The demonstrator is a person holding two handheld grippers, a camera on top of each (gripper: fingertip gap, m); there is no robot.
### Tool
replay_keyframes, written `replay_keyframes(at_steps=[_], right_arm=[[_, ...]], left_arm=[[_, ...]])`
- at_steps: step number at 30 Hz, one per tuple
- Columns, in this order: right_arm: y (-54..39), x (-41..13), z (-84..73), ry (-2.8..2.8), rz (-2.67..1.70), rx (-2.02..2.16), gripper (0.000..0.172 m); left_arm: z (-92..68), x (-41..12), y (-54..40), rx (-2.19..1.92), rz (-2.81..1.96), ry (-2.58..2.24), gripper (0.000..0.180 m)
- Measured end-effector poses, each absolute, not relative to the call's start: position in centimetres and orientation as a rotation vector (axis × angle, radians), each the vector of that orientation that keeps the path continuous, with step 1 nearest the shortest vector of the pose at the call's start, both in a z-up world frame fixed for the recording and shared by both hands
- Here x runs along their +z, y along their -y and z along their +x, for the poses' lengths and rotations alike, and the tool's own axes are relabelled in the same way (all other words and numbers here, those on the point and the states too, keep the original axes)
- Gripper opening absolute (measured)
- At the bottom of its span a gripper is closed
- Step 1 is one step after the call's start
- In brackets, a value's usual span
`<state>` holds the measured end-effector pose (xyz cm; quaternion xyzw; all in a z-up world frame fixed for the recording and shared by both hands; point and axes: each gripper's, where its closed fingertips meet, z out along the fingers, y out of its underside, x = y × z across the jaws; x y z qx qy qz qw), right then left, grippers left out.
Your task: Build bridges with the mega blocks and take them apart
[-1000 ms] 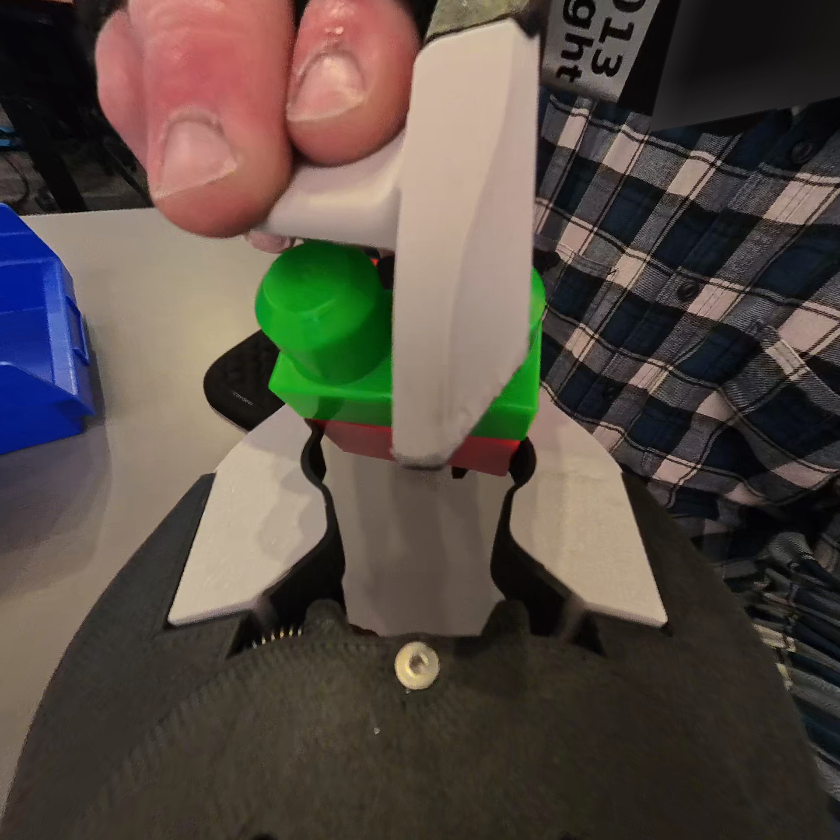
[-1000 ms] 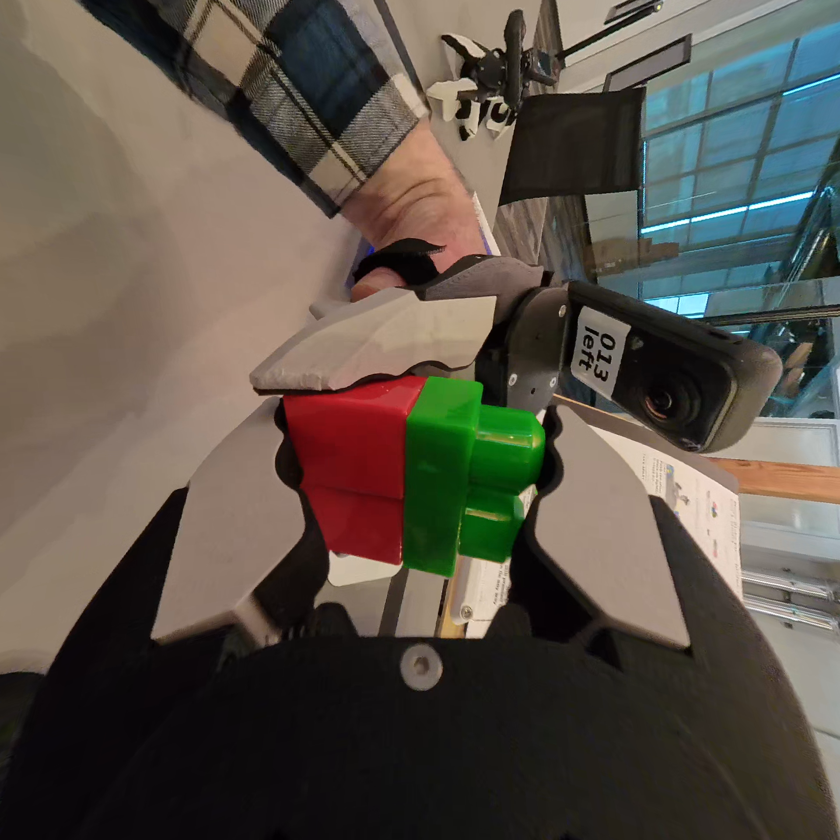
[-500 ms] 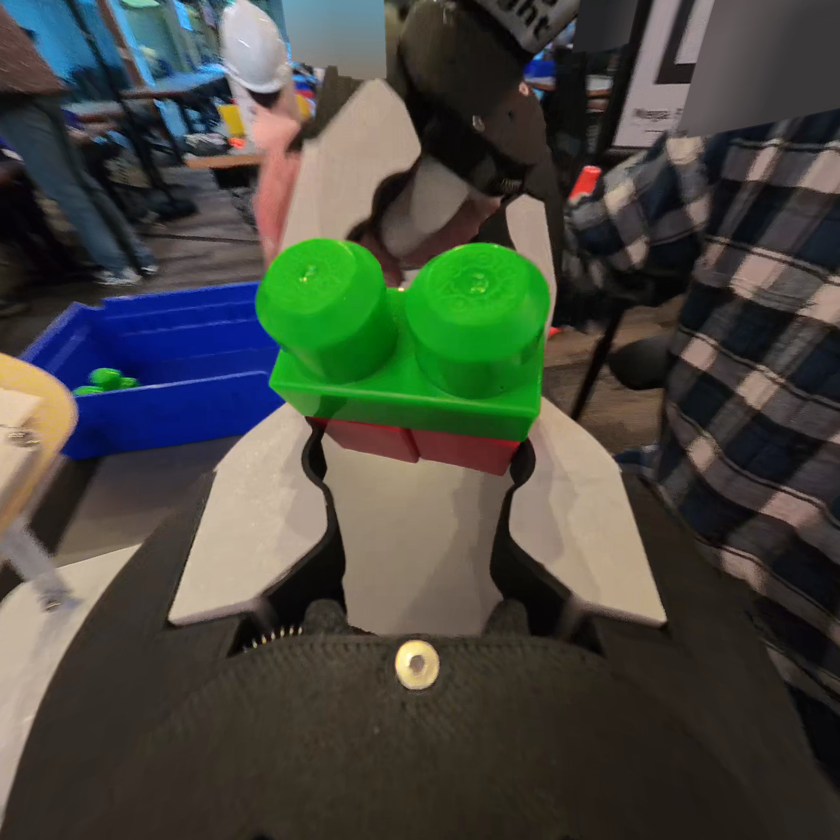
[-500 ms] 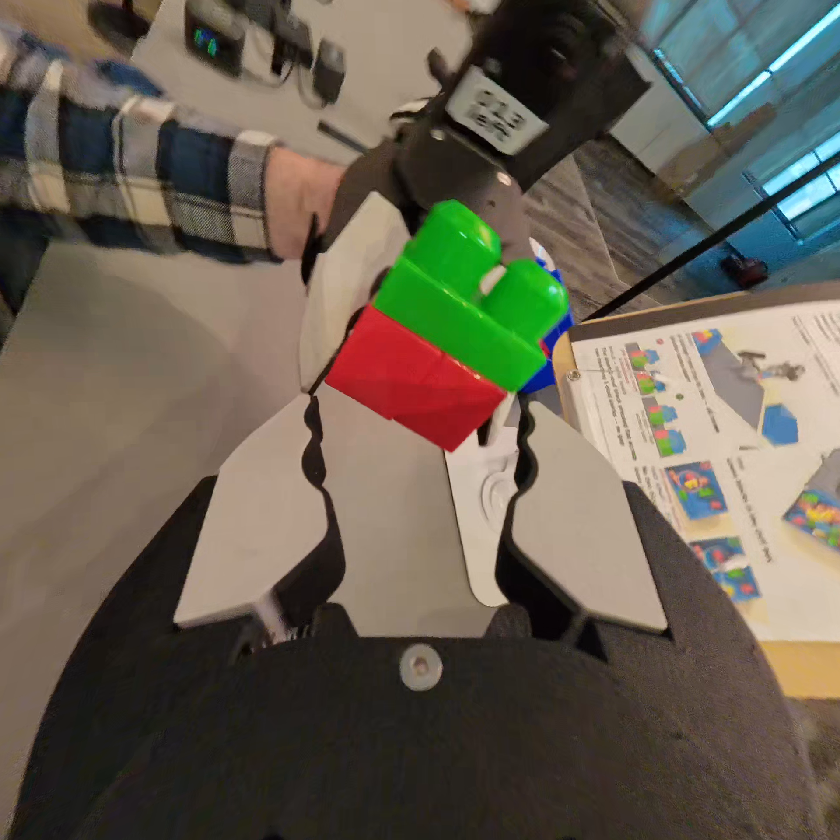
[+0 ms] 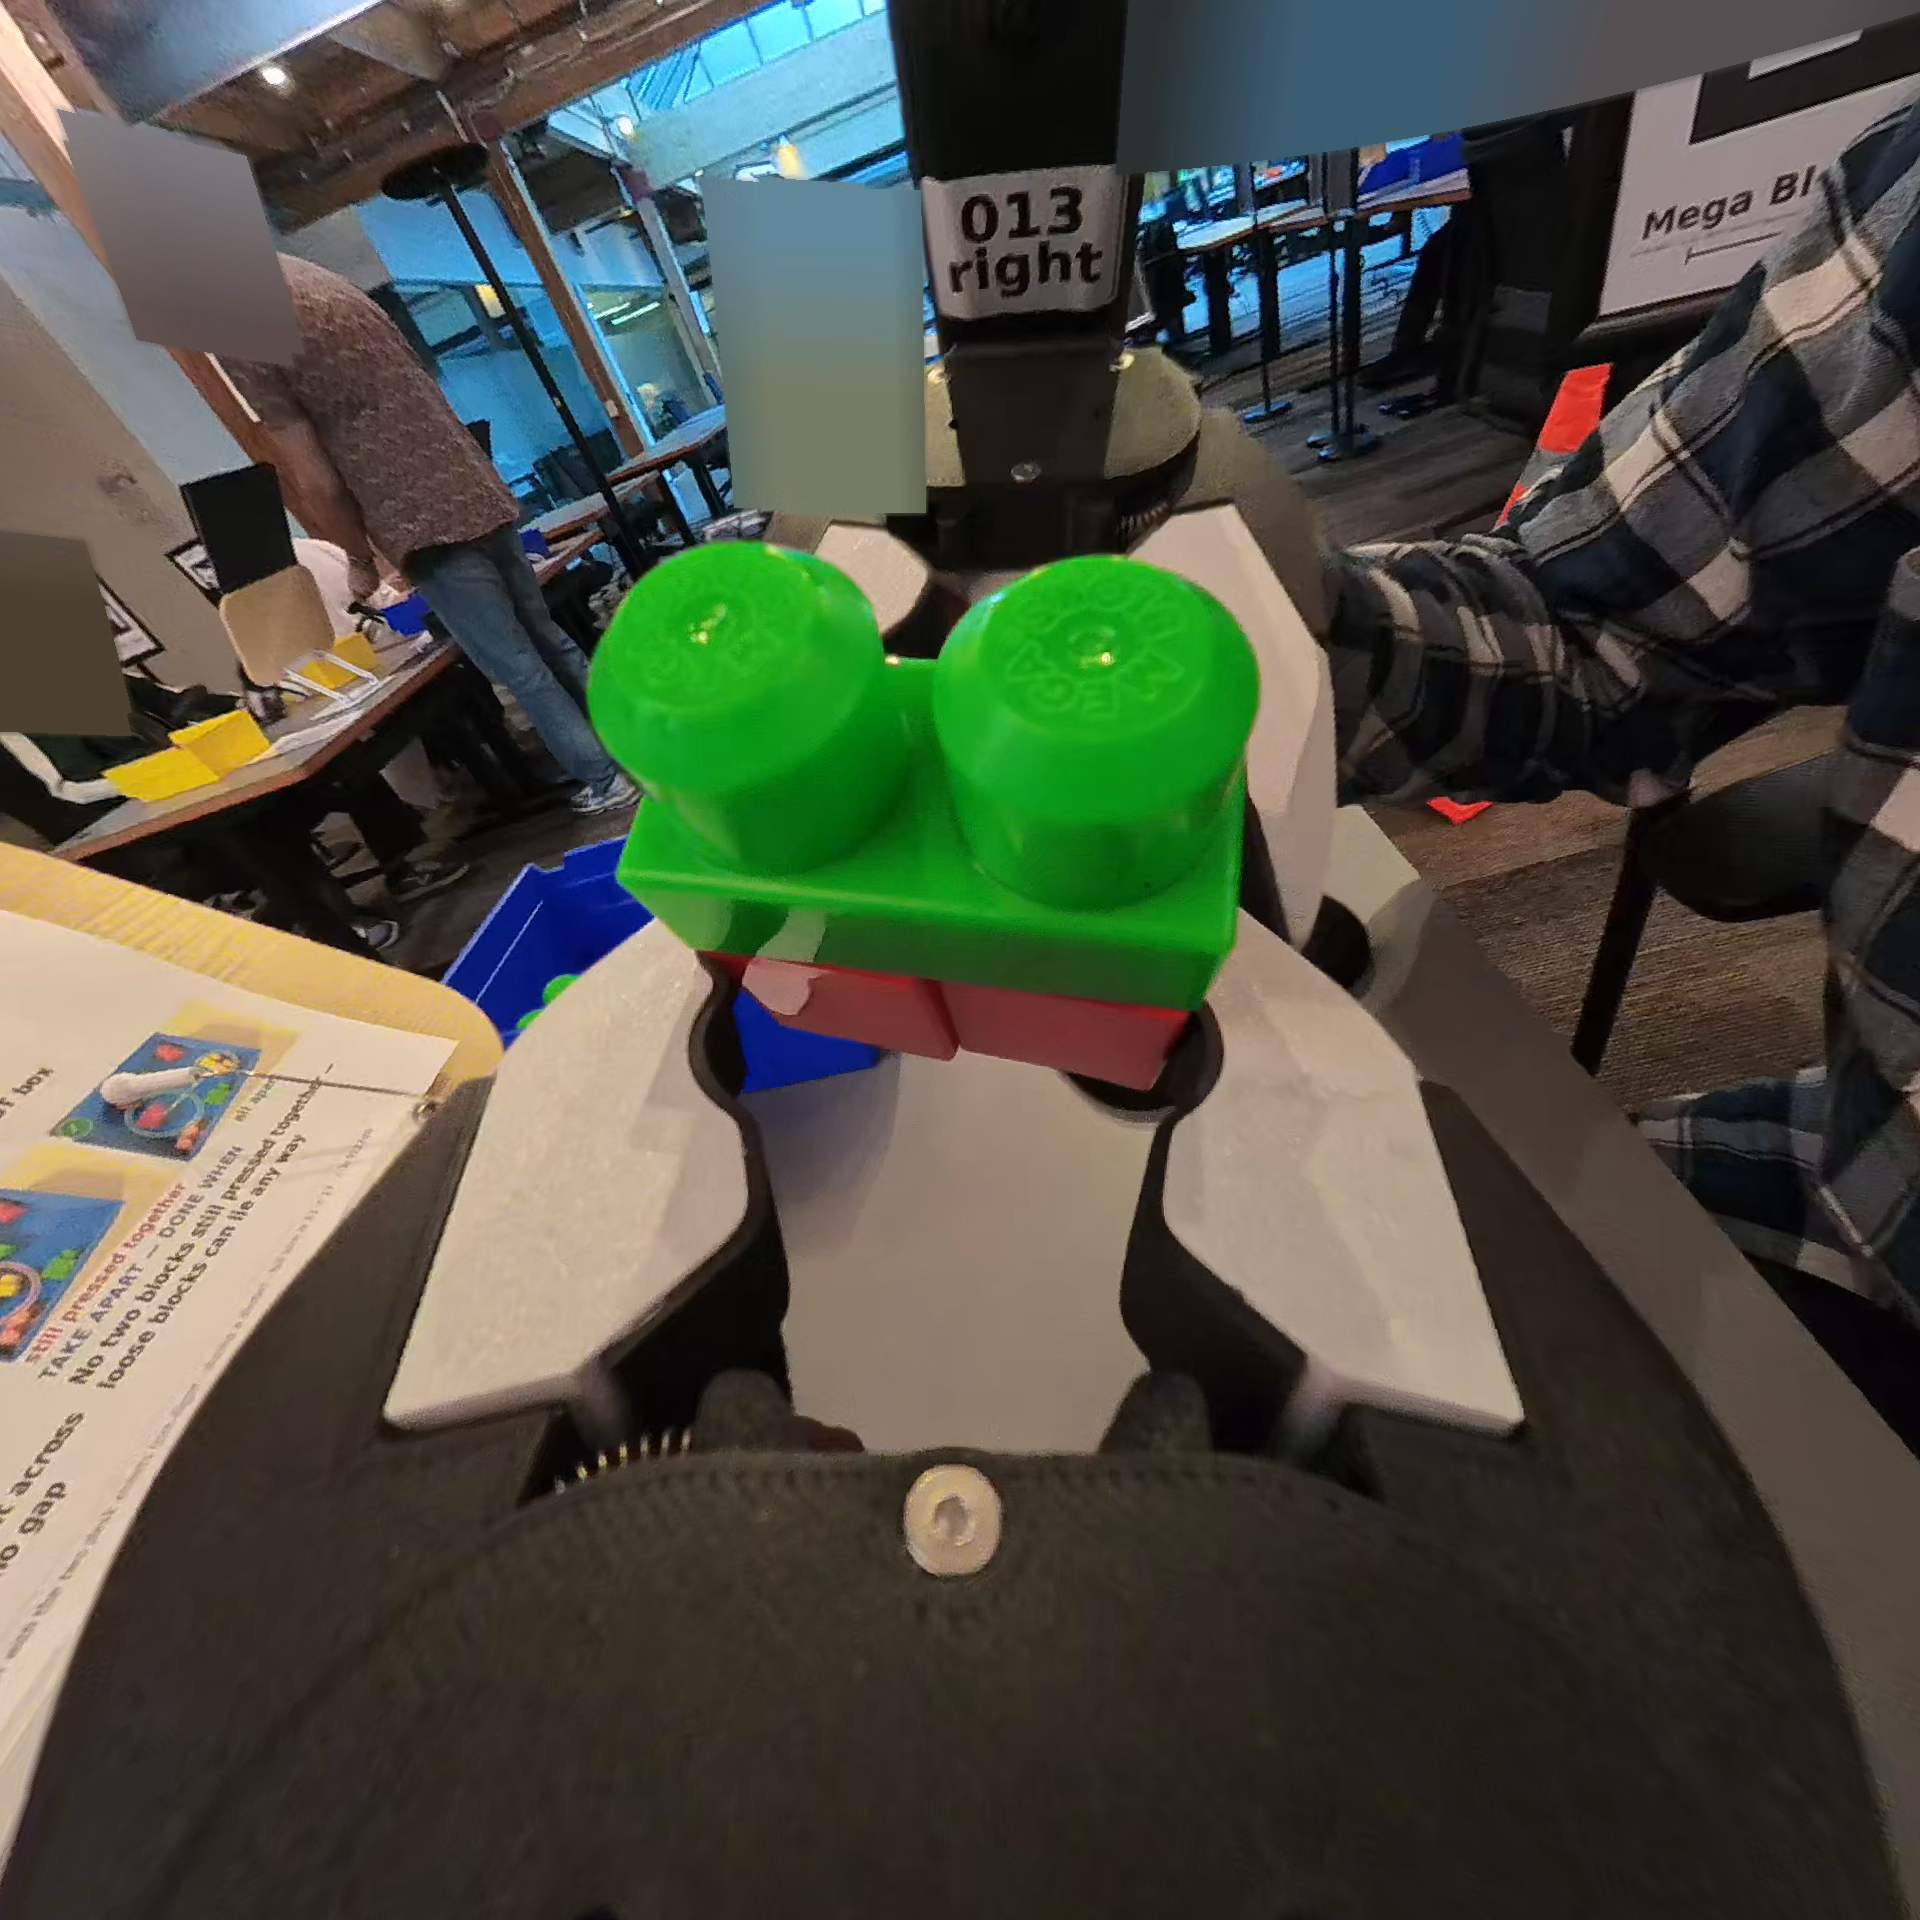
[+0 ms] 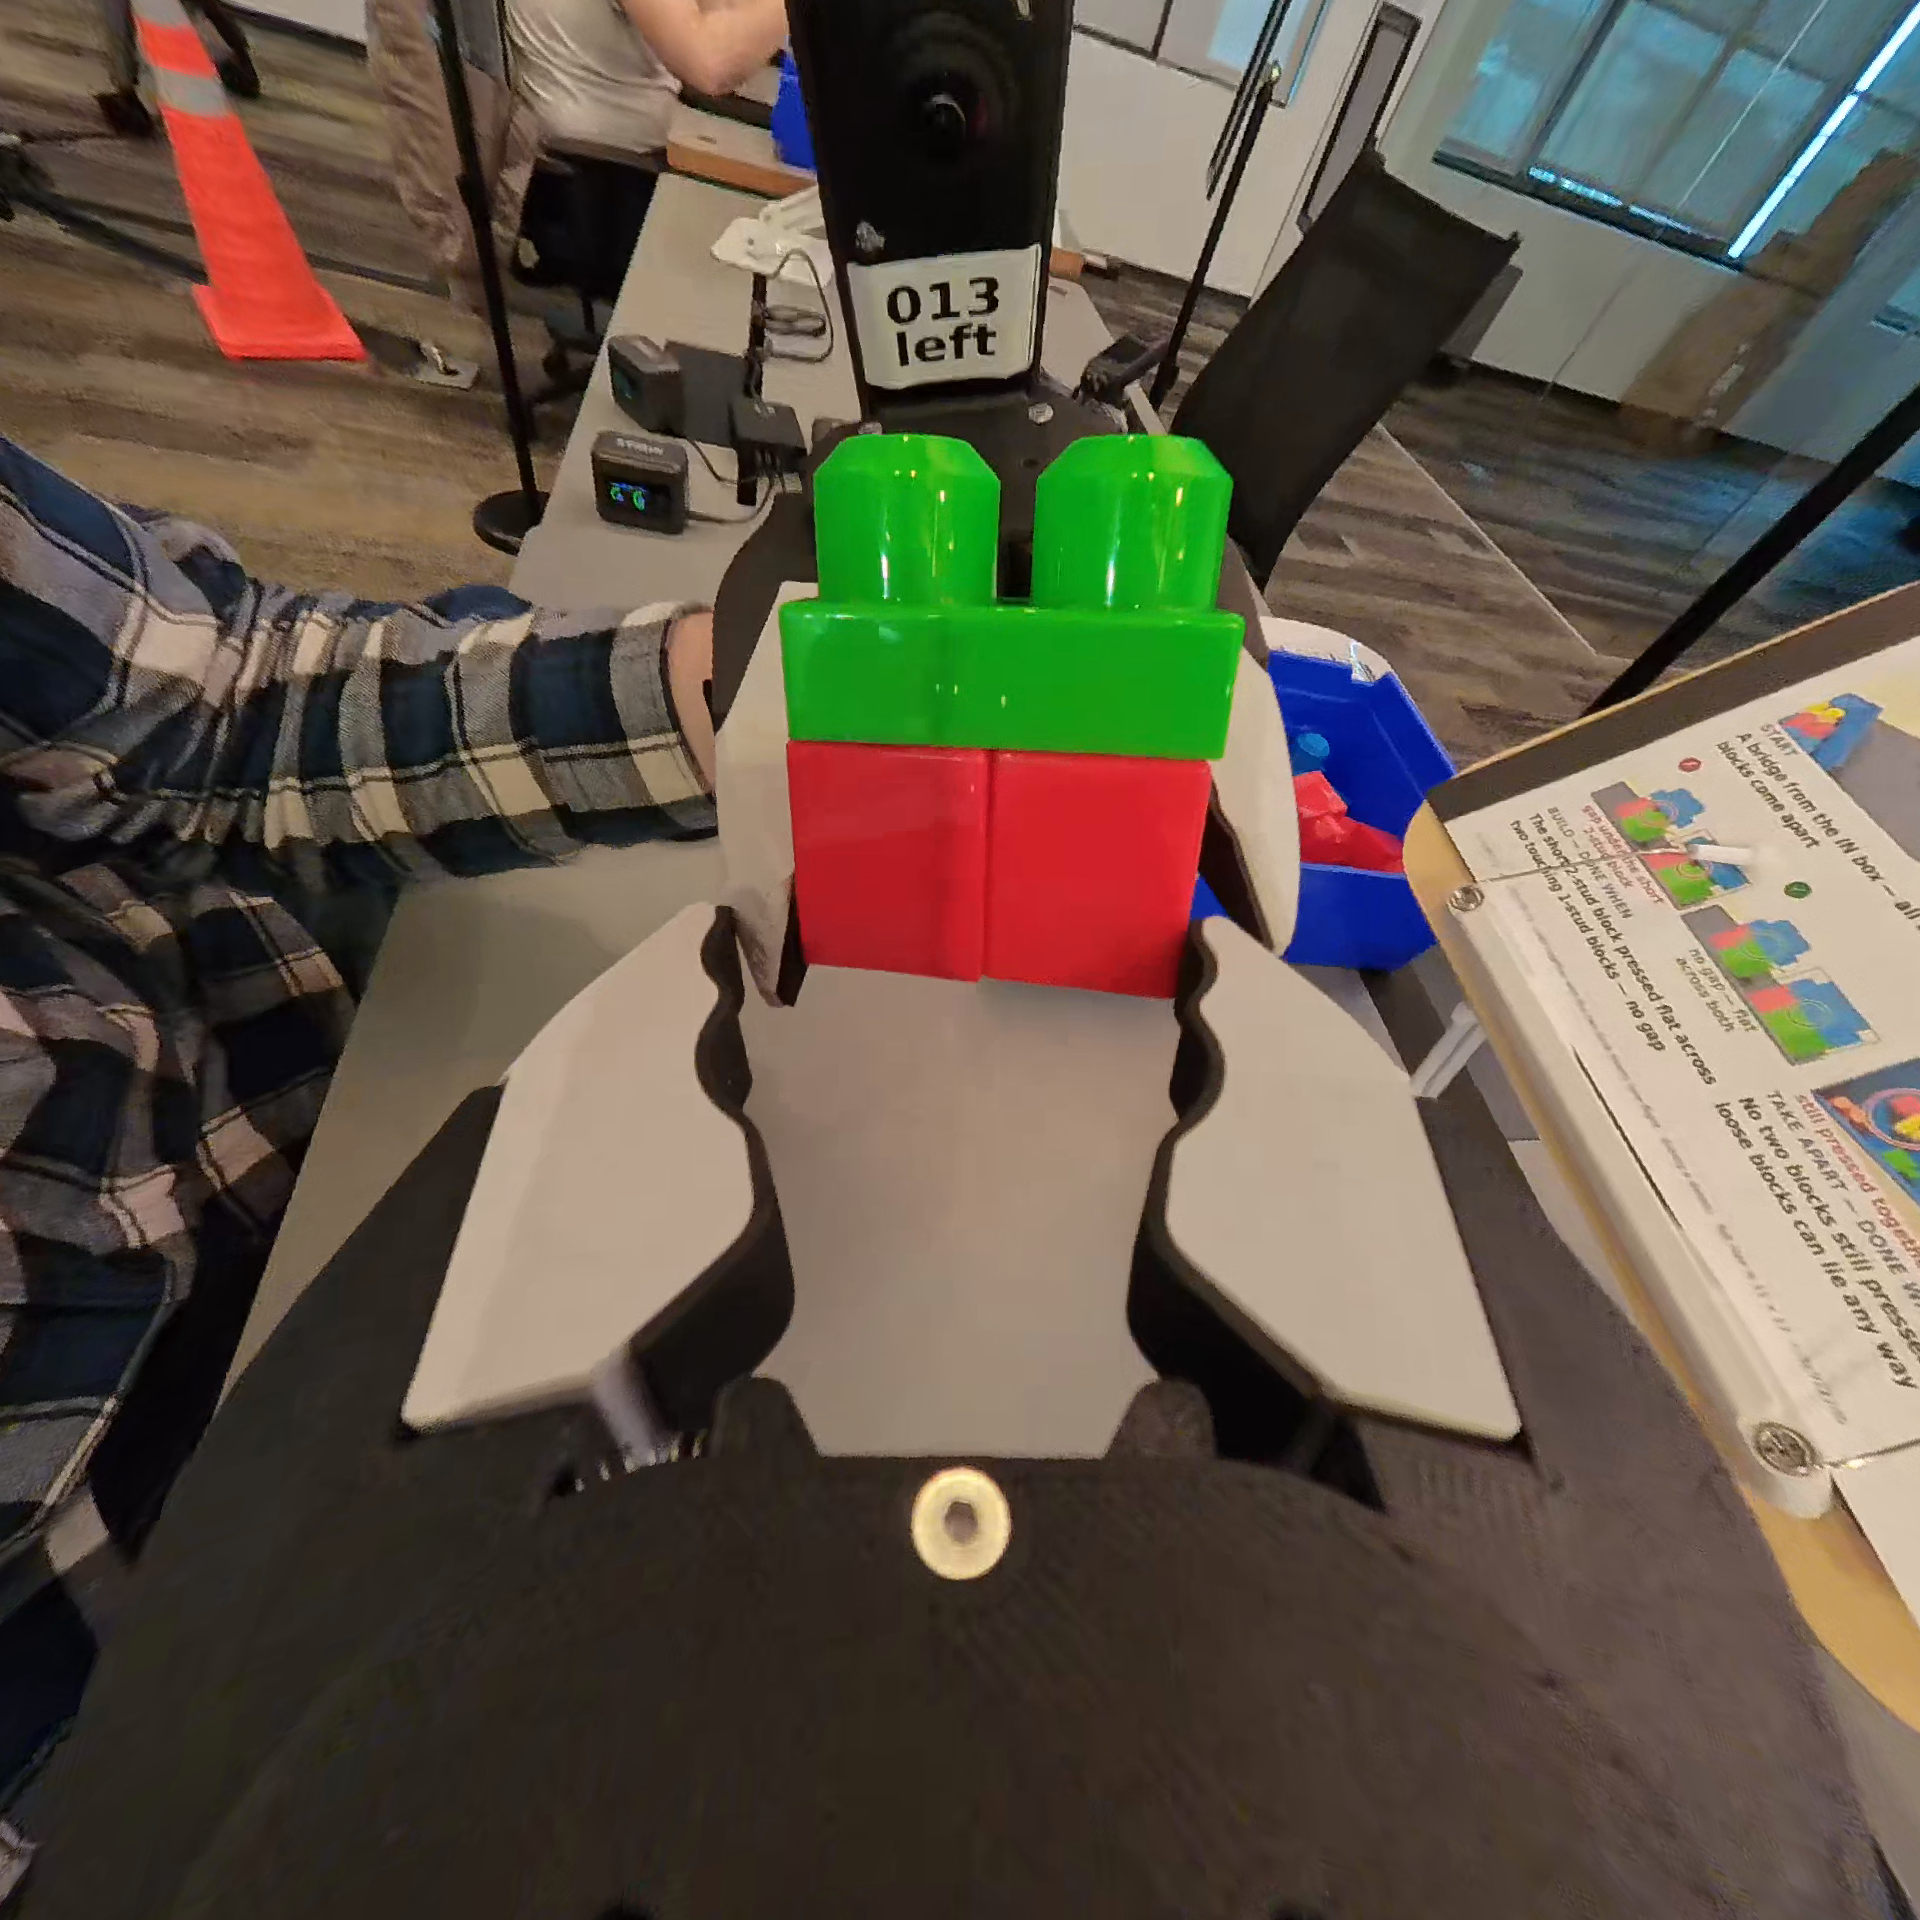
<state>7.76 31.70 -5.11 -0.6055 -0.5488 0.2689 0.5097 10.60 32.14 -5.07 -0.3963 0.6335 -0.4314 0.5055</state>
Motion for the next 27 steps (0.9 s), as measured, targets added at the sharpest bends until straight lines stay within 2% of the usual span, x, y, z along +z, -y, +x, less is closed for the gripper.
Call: replay_keyframes(at_steps=[17, 24, 25, 27], right_arm=[[-30.1, -5.6, 8.5, 1.336, -1.460, 0.911, 0.080], [-30.0, -5.1, 8.6, 1.280, -1.442, 1.062, 0.077], [-30.0, -5.0, 8.5, 1.271, -1.441, 1.075, 0.076], [-30.6, -4.7, 8.8, 1.227, -1.432, 1.094, 0.046]], left_arm=[[11.3, -5.1, -30.3, -1.156, -0.931, -1.506, 0.079], [10.9, -4.5, -30.0, -1.330, -0.896, -1.456, 0.079], [10.8, -4.5, -30.0, -1.348, -0.894, -1.449, 0.079], [10.3, -4.3, -29.3, -1.417, -0.848, -1.457, 0.080]])
